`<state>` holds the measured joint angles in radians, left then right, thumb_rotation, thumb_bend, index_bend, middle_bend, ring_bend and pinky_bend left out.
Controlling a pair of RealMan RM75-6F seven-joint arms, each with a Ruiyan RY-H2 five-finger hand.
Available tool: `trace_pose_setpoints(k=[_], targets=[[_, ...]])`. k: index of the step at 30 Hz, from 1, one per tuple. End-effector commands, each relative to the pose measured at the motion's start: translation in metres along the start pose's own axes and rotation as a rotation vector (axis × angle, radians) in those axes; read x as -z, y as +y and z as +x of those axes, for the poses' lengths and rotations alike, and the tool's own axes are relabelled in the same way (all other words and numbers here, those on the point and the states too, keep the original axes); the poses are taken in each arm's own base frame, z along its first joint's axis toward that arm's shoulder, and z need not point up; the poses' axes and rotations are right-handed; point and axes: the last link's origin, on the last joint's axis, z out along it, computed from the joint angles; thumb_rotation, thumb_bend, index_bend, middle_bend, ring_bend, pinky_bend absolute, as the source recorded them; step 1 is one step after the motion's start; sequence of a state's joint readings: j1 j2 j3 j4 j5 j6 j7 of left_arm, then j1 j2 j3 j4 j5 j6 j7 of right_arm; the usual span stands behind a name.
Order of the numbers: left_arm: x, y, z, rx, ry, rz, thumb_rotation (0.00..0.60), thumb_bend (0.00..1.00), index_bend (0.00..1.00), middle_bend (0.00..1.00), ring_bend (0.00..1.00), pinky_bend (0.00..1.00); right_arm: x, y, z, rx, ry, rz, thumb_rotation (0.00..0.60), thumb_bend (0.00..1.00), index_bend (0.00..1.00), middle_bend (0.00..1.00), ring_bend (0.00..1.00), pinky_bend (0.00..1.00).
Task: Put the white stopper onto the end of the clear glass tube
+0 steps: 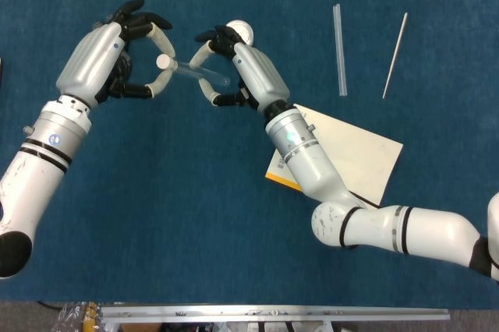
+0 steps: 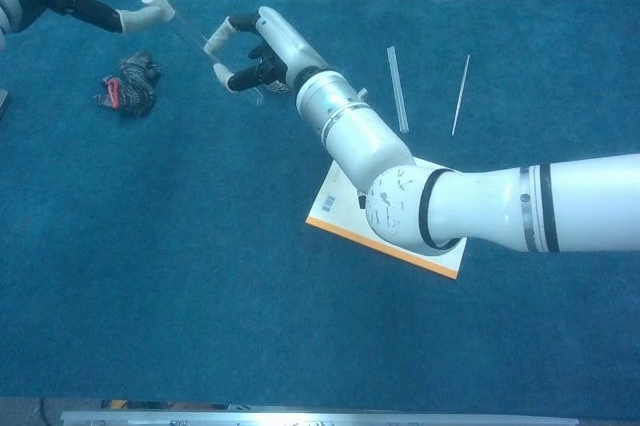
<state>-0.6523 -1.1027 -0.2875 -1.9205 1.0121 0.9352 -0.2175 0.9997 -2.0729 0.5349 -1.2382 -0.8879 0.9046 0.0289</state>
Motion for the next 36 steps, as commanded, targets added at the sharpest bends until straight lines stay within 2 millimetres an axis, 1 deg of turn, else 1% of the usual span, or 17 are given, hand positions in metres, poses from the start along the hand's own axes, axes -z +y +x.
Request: trace_pose_setpoints(k=[1,4,6,11,14,19,25,32,36], targets=[[0.0,0.0,0.0,0.0,-0.001,0.001,0.6,0.34,0.47,0.26,0.04,0.08,0.0,0.0,0.001,0.0,0.001,0.0,0.6,0.39,0.58,0.24,0.07,0.21],[0.0,0.0,0.0,-0.006,-0.003,0.0,0.6,0.34,0.46,0.26,0.04,0.08,0.0,0.001,0.002,0.002,0.004,-0.002,0.6,0.39,0.58,0.24,0.07,0.21],[0.0,0.0,0.0,-0.019,-0.011,0.001,0.6,0.34,0.43,0.26,0.04,0.08,0.0,0.002,0.003,0.012,0.004,-0.004,0.6,0.39,0.58,0.24,0.07,0.21],[0.003,0.0,0.005,-0.053,-0.029,0.0,0.6,0.34,0.23,0.2,0.02,0.08,0.0,0.006,0.006,0.061,0.005,-0.007,0.6,0.39,0.59,0.24,0.07,0.21],[0.006,-0.001,0.009,-0.078,-0.035,-0.006,0.6,0.34,0.17,0.18,0.0,0.08,0.001,0.01,0.007,0.11,-0.006,-0.01,0.6,0.39,0.59,0.24,0.07,0.21],[0.01,-0.003,0.018,-0.138,-0.035,-0.02,0.6,0.34,0.16,0.16,0.0,0.08,0.004,0.017,0.013,0.222,-0.029,-0.016,0.6,0.39,0.59,0.24,0.07,0.21],[0.017,-0.008,0.025,-0.241,-0.024,-0.051,0.6,0.34,0.16,0.16,0.0,0.08,0.013,0.027,0.016,0.295,-0.067,-0.029,0.6,0.39,0.59,0.24,0.07,0.21],[0.022,-0.016,0.034,-0.4,-0.004,-0.067,0.6,0.34,0.16,0.16,0.0,0.08,0.02,0.045,0.008,0.383,-0.127,-0.061,0.6,0.39,0.6,0.24,0.07,0.21],[0.024,-0.019,0.035,-0.421,0.013,-0.07,0.6,0.34,0.16,0.16,0.0,0.08,0.022,0.049,0.005,0.417,-0.144,-0.061,0.6,0.39,0.6,0.24,0.07,0.21]])
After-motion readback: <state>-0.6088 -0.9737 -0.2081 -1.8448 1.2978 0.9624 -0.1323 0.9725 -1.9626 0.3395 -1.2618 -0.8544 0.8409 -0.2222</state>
